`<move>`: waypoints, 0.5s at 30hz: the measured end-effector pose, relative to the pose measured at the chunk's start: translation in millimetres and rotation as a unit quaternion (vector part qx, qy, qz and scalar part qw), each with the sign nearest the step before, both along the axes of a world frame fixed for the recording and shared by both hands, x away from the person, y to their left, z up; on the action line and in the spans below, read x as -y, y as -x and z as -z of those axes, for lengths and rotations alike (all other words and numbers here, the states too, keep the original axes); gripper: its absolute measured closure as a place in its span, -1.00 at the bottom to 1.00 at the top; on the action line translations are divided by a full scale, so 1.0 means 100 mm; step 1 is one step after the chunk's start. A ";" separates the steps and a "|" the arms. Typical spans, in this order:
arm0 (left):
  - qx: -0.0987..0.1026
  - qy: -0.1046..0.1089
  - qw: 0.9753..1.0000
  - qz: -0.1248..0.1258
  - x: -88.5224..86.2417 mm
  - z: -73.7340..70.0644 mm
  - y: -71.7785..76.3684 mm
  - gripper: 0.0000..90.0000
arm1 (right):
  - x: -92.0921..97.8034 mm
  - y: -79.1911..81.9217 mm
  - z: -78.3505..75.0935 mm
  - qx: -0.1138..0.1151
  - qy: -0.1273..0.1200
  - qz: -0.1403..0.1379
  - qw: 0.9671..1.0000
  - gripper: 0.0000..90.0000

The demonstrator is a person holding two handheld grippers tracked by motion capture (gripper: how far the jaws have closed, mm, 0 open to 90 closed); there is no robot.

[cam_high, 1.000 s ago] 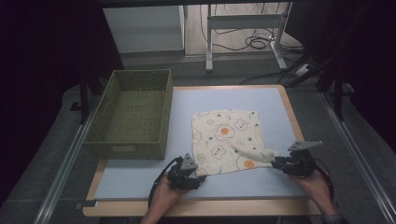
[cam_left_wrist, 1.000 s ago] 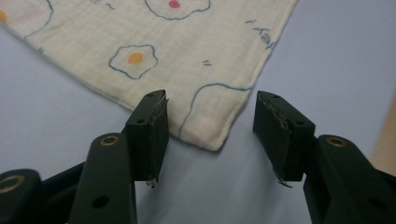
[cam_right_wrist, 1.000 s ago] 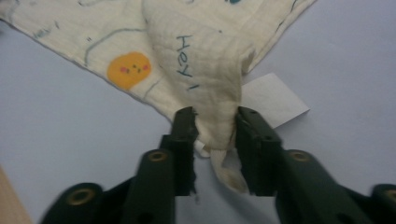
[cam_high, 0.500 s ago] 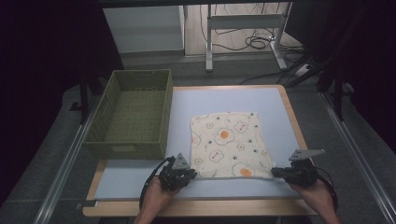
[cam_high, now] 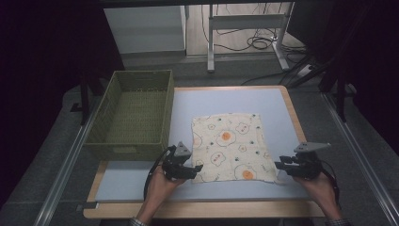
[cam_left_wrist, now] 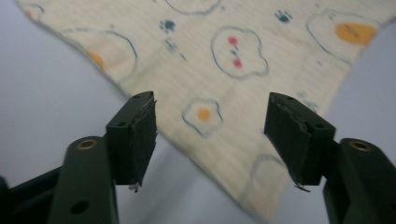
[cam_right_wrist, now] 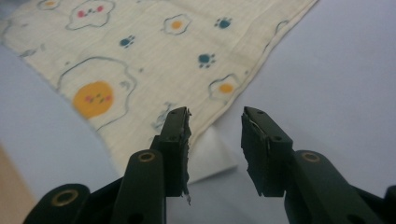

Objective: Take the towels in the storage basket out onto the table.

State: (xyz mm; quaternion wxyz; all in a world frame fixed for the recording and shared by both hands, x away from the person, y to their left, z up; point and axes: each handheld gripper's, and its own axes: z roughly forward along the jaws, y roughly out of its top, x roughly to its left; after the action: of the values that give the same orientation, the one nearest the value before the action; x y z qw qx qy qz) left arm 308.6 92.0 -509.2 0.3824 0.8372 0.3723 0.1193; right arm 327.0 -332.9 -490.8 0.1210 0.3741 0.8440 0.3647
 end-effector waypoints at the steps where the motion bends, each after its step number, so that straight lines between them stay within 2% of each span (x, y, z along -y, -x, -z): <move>1: -0.002 0.004 1.000 -0.001 0.02 0.00 -0.05 -0.31 | -0.02 -0.04 0.00 0.005 0.000 0.001 1.000 0.34; 2: -0.004 0.005 1.000 -0.006 0.07 0.00 -0.16 -0.36 | -0.06 -0.11 -0.01 0.010 0.011 0.003 1.000 0.31; 3: -0.004 0.005 1.000 -0.006 0.07 0.00 -0.16 -0.38 | -0.06 -0.11 -0.01 0.010 0.011 0.003 1.000 0.31; 5: -0.007 0.005 1.000 -0.013 0.11 0.01 -0.27 -0.43 | -0.13 -0.23 -0.01 0.019 0.025 0.004 1.000 0.23; 7: -0.011 0.003 1.000 -0.020 0.14 0.02 -0.39 -0.45 | -0.16 -0.28 -0.01 0.022 0.030 0.004 0.999 0.20; 8: -0.014 0.001 1.000 -0.022 0.17 0.04 -0.49 -0.47 | -0.21 -0.36 -0.01 0.027 0.036 0.009 0.999 0.15; 9: -0.014 0.001 1.000 -0.022 0.17 0.04 -0.49 -0.48 | -0.21 -0.36 -0.01 0.027 0.036 0.009 0.999 0.15; 10: -0.017 -0.002 0.999 -0.027 0.20 0.05 -0.59 -0.49 | -0.26 -0.44 -0.01 0.027 0.039 0.011 0.999 0.06; 11: -0.017 -0.002 0.999 -0.027 0.20 0.05 -0.59 -0.49 | -0.26 -0.44 -0.01 0.027 0.039 0.011 0.999 0.06; 13: -0.020 -0.002 0.999 -0.033 0.21 0.07 -0.69 -0.52 | -0.31 -0.59 0.02 0.006 0.023 0.012 1.000 -0.06; 15: -0.022 0.001 0.999 -0.039 0.22 0.08 -0.78 -0.53 | -0.32 -0.64 0.03 0.000 0.017 0.013 1.000 -0.09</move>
State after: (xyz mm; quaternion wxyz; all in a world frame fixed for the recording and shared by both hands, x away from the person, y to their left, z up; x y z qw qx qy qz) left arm 387.0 70.2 -516.9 0.3699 0.8240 0.4134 0.1154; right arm 391.3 -300.9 -493.6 0.1321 0.3828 0.8453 0.3485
